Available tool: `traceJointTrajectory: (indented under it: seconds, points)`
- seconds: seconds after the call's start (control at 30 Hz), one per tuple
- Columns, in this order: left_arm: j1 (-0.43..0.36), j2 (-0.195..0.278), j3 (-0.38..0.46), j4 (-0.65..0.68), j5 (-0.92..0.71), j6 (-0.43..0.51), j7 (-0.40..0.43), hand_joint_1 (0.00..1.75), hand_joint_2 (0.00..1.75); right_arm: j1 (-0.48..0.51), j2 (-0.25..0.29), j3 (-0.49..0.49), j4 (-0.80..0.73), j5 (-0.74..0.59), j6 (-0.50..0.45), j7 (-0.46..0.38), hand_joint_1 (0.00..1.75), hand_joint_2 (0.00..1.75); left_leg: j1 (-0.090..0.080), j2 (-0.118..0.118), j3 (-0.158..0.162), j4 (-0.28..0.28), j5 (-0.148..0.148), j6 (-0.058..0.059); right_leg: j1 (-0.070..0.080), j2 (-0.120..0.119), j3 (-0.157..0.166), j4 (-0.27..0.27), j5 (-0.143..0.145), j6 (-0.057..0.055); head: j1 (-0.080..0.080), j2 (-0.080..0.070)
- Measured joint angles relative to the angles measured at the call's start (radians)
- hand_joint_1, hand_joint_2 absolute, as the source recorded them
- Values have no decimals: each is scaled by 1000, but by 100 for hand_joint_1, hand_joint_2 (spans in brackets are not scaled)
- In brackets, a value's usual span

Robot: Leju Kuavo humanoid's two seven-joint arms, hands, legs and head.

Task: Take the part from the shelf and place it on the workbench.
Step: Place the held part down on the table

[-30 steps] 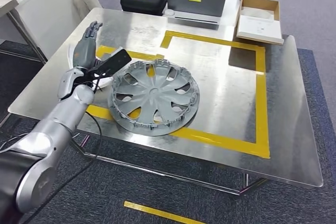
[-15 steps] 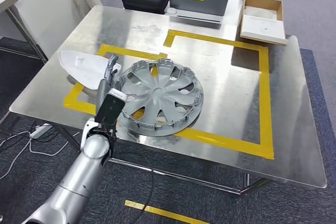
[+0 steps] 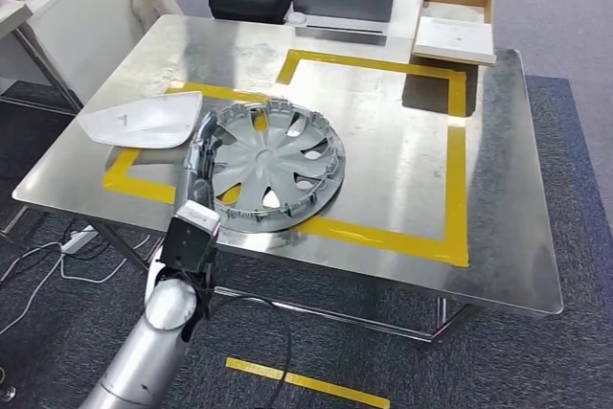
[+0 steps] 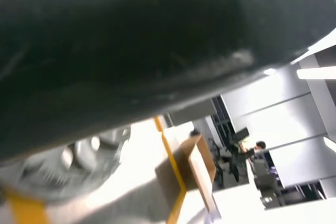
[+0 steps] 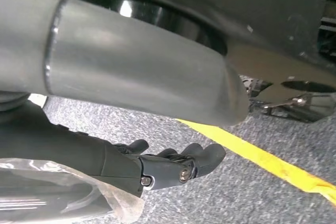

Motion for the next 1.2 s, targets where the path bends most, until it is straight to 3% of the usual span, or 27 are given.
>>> traceJointTrajectory:
  seconds: [0.03, 0.07, 0.1, 0.17, 0.23, 0.3, 0.33, 0.37, 0.43, 0.47, 0.5, 0.53, 0.57, 0.63, 0.7, 0.73, 0.8, 0.83, 0.87, 0.97, 1.0, 1.03, 1.07, 1.13, 1.2]
  points:
    - [26, 0, -13, -21, 13, 0, -7, 0, 0, 0, 1, -2, 0, -1, -2, -2, 0, 0, 0, 0, 16, -2, 9, 3, 2, 0, -8, 1, 6, 0, 0, 0]
    - [49, -1, -27, -42, 26, 1, -14, 0, 0, 0, 2, -3, 0, -1, -4, -4, 0, 0, -1, 0, 49, -43, 33, 7, 4, 1, -14, 1, 11, 1, 0, 0]
    - [70, -1, -40, -63, 37, 1, -20, 0, 0, 0, 4, -5, 0, -2, -6, -6, 0, 0, -3, 0, 95, -110, 60, 13, 6, 1, -19, 2, 16, 3, 0, 0]
    - [102, 0, -63, -102, 55, 2, -29, 0, 0, -1, 8, -6, 0, -3, -10, -11, 0, 0, -7, -1, 175, -243, 86, 25, 9, 0, -27, 2, 26, 10, 1, 0]
    - [129, 5, -80, -131, 72, 4, -36, 0, 0, -1, 11, -9, 0, -1, -17, -13, 0, 0, -13, -1, 199, -294, 88, 33, 10, -1, -31, 0, 39, 22, 1, 0]
    - [152, 12, -89, -150, 81, 9, -43, 0, 0, 1, 11, -11, 0, 7, -22, -11, 0, 0, -14, 2, 190, -302, 102, 42, 8, 0, -35, -2, 46, 35, 0, 0]
    - [163, 14, -90, -158, 83, 13, -46, 0, 0, 2, 11, -11, 0, 12, -24, -11, 0, 0, -12, 4, 182, -306, 113, 50, 8, 0, -44, 7, 30, 40, 2, 0]
    - [174, 14, -91, -167, 83, 15, -48, 0, 0, 5, 9, -11, 0, 17, -26, -12, 0, 0, -9, 6, 173, -312, 125, 57, 8, 0, -57, 35, -3, 45, 3, 0]
    - [197, 17, -90, -182, 82, 15, -54, 0, 0, 11, 4, -11, -1, 25, -27, -20, 0, 0, -9, 9, 148, -315, 146, 65, 8, -1, -94, 147, -99, 51, 7, 0]
    - [209, 19, -89, -188, 82, 10, -56, 0, 0, 14, -1, -12, -2, 27, -26, -25, 0, 0, -10, 10, 134, -314, 156, 67, 8, -1, -107, 212, -134, 53, 7, 0]
    - [220, 21, -88, -191, 82, 2, -57, 0, 0, 17, -5, -12, -4, 27, -26, -28, 0, 0, -11, 10, 121, -313, 166, 67, 8, -1, -111, 257, -146, 55, 7, 0]
    - [228, 22, -87, -193, 82, -8, -57, 0, 0, 19, -8, -13, -5, 28, -27, -30, 0, 0, -12, 11, 108, -311, 175, 67, 8, -1, -100, 272, -135, 55, 7, 0]
    - [235, 23, -86, -195, 82, -20, -57, 0, 0, 20, -12, -14, -6, 29, -27, -31, 0, 0, -13, 11, 95, -309, 184, 65, 8, -1, -71, 250, -107, 54, 7, 0]
    - [243, 24, -83, -197, 81, -44, -57, 0, 0, 19, -17, -14, -9, 32, -28, -33, 0, 0, -15, 11, 76, -304, 200, 60, 9, -1, 34, 118, -61, 46, 7, 0]
    - [248, 24, -81, -201, 81, -62, -58, 0, 0, 14, -20, -15, -11, 35, -28, -40, 0, 0, -18, 11, 64, -298, 216, 51, 12, 0, 129, -21, -64, 37, 6, 0]
    - [250, 24, -80, -202, 81, -67, -59, 0, 0, 13, -21, -17, -11, 36, -28, -43, 0, 0, -18, 11, 60, -297, 224, 46, 14, 0, 148, -55, -72, 33, 6, 0]
    - [253, 24, -79, -203, 81, -72, -59, 0, 0, 14, -22, -19, -12, 38, -28, -46, 0, 0, -16, 11, 55, -295, 235, 34, 15, -2, 138, -66, -67, 20, 7, 0]
    - [255, 24, -79, -203, 81, -72, -59, 0, 0, 14, -23, -21, -12, 38, -28, -46, 0, 0, -15, 10, 50, -287, 222, 27, 14, -4, 128, -67, -58, 12, 7, 0]
    - [256, 25, -78, -203, 81, -72, -59, 0, 0, 15, -24, -22, -12, 38, -28, -46, 0, 0, -13, 8, 41, -263, 190, 21, 12, -7, 118, -68, -47, 3, 5, 0]
    - [260, 29, -75, -203, 81, -76, -59, 0, 0, 15, -26, -24, -12, 39, -29, -53, 0, 0, -8, 6, 6, -96, 45, 4, 11, -12, 82, -63, -14, -8, -1, 0]
    - [261, 31, -75, -203, 81, -80, -59, 0, 0, 16, -26, -24, -12, 39, -29, -59, 0, 0, -7, 6, 1, -42, 25, 1, 11, -12, 68, -59, -3, -8, -2, 0]
    - [262, 32, -75, -203, 81, -85, -59, 0, 0, 16, -26, -24, -12, 40, -30, -67, 0, 0, -5, 6, 7, -12, 28, -1, 12, -13, 52, -53, 7, -7, -2, 0]
    - [262, 34, -75, -203, 81, -90, -59, 0, 0, 16, -27, -24, -12, 42, -31, -73, 0, 0, -4, 6, 29, -17, 51, -1, 11, -13, 33, -46, 17, -5, -3, 0]
    - [262, 37, -74, -203, 83, -99, -60, 0, 0, 16, -27, -25, -12, 43, -31, -81, 0, 0, -3, 5, 119, -131, 96, 2, 12, -12, -1, -30, 32, 1, -3, 0]
    - [262, 40, -73, -203, 85, -106, -64, 0, 0, 16, -27, -25, -12, 44, -31, -84, 0, 0, -5, 3, 203, -266, 93, 12, 14, -11, -23, -16, 45, 11, -2, 0]
